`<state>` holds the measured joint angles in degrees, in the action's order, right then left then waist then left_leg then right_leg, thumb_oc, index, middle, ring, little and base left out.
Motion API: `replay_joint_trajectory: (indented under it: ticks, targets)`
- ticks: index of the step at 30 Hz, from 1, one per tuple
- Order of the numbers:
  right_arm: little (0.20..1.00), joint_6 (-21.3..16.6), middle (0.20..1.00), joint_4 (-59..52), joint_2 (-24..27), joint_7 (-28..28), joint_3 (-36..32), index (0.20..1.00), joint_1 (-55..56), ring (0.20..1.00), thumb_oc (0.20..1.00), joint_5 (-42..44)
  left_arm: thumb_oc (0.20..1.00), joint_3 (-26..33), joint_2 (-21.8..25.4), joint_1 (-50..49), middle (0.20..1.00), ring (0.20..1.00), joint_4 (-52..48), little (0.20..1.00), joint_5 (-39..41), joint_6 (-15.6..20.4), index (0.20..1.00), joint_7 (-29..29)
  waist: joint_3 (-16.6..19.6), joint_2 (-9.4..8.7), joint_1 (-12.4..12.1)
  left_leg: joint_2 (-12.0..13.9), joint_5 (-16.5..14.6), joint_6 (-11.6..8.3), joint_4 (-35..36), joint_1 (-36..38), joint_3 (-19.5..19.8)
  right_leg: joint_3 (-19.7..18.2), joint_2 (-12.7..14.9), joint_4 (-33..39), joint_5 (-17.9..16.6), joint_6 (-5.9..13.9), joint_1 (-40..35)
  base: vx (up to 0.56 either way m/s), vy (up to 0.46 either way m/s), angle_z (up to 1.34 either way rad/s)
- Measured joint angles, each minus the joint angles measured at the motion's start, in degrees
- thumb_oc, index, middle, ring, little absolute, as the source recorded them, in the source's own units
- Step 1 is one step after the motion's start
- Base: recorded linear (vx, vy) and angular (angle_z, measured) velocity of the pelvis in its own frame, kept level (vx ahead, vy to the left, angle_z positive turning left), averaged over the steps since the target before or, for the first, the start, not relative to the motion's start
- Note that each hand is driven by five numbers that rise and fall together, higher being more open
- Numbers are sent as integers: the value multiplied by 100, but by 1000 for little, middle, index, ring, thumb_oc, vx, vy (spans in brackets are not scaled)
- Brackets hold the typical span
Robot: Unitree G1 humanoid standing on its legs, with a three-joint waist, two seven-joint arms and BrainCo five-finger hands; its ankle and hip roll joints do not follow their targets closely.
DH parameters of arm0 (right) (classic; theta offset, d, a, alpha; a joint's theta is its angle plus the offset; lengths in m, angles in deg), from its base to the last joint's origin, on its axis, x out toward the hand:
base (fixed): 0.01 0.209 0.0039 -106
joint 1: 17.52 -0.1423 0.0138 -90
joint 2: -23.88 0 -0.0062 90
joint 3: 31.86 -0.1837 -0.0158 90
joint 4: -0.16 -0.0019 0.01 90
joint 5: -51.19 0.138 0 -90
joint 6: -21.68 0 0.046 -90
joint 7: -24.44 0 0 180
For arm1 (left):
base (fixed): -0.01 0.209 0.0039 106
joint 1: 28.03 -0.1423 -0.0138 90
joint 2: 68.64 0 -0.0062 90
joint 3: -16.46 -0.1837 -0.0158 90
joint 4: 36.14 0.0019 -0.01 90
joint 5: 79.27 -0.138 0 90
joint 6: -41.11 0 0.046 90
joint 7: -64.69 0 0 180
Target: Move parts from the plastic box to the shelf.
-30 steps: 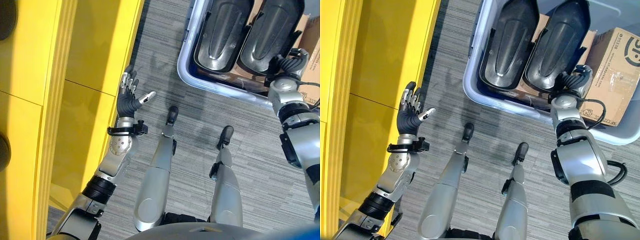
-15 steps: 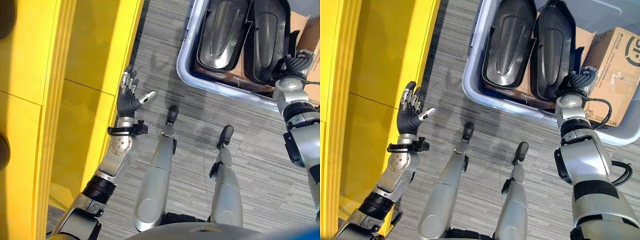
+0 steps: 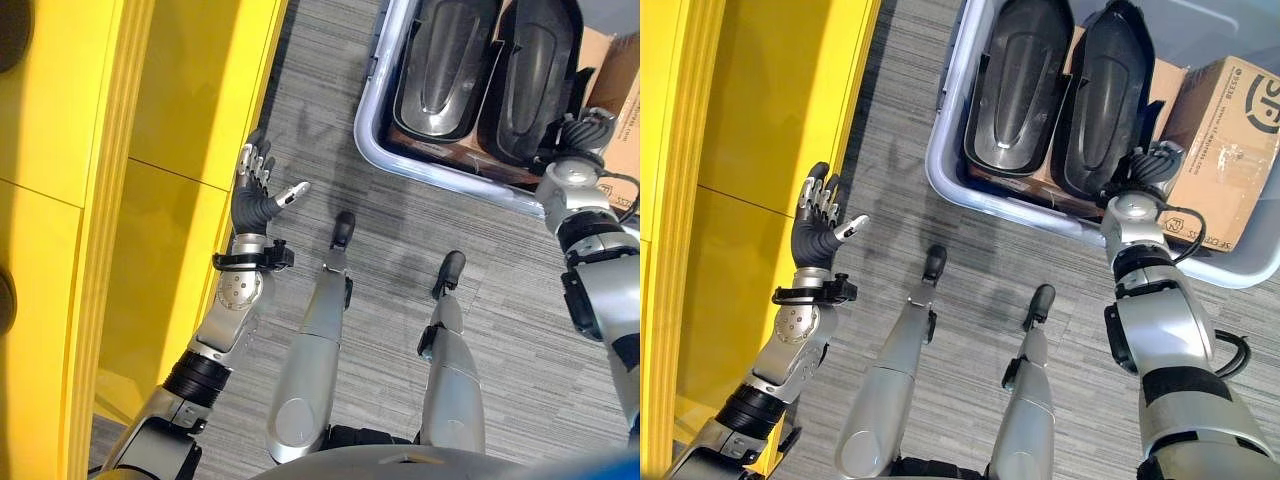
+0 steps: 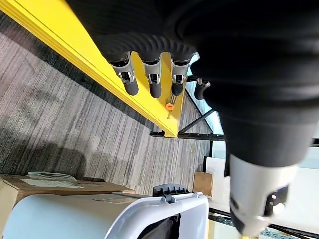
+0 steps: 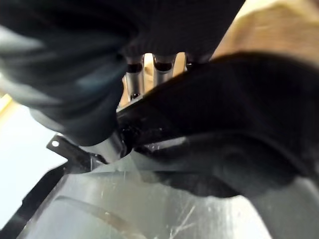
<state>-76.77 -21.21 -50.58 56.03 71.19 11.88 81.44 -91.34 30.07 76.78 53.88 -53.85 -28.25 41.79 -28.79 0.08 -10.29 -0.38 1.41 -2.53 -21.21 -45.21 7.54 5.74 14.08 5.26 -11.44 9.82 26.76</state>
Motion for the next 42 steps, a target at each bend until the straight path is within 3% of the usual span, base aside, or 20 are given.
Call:
replay_joint_trajectory:
  ticks: [4, 10, 16, 18, 26, 30, 36, 42]
  targets:
    - [200, -43, 200, -618, -408, -3, -260, 200, 598, 200, 200, 54, 1000, 84, 187, -208, 1000, 1000, 1, 1000, 47, -1, 1000, 18, 26, -240, 148, 24, -96, 38, -125, 219, -99, -56, 11, 2, 43, -59, -225, -8, 1, -10]
    - [200, -134, 200, -2401, -456, 2, -551, 200, 1599, 200, 200, 142, 1000, 502, 332, -560, 1000, 1000, -1, 1000, 100, -17, 1000, 89, 87, -538, 195, 74, -190, 49, -116, 590, -184, -145, -7, 0, 81, -91, -542, 11, -23, -7]
    - [200, -370, 200, -3074, -597, 7, -756, 200, 2253, 200, 200, -118, 1000, 592, 362, -796, 1000, 1000, -1, 1000, 100, -55, 1000, 287, 418, -797, 305, 117, -295, 47, -158, 828, -238, -194, -27, 2, 155, -141, -750, 32, -40, -5]
    - [200, -315, 200, -3892, -747, -1, -1019, 200, 2808, 200, 200, -264, 1000, 752, 316, -857, 1000, 1000, -33, 1000, 98, -139, 1000, 388, 421, -794, 304, 133, -291, 35, -110, 985, -236, -190, -42, -12, 125, -117, -883, 47, -58, -2]
    - [200, -319, 200, -4638, -1101, -380, -1024, 200, 4194, 200, 200, -493, 1000, 1040, 307, -1369, 1000, 1000, 8, 1000, 96, -275, 1000, 576, 837, -818, 411, 283, -450, -61, 12, 1564, -242, -179, -155, -14, 312, -127, -1392, 37, -60, -4]
    - [200, -315, 200, -5655, -1158, -811, -1014, 200, 5023, 200, 200, -477, 1000, 1420, 280, -1787, 1000, 1000, 5, 1000, 95, -426, 1000, 761, 980, -815, 489, 411, -444, -115, 268, 2223, -273, -191, -223, -5, 387, -168, -1893, 34, -86, -8]
    - [200, -322, 200, -5856, -1270, -1368, -973, 200, 5292, 200, 200, -460, 1000, 1557, 235, -2031, 1000, 1000, 5, 1000, 91, -532, 1000, 945, 1424, -789, 596, 646, -378, -265, 652, 2877, -218, -179, -455, -20, 517, -255, -2368, 6, -100, -1]
    - [200, -312, 200, -6073, -1233, -1670, -795, 200, 5416, 200, 200, -384, 1000, 1598, 13, -2376, 1000, 1000, 5, 1000, 92, -615, 1000, 1176, 1740, -590, 604, 979, -213, -447, 1138, 3515, -188, -162, -796, -41, 652, -417, -2762, -38, -140, -5]
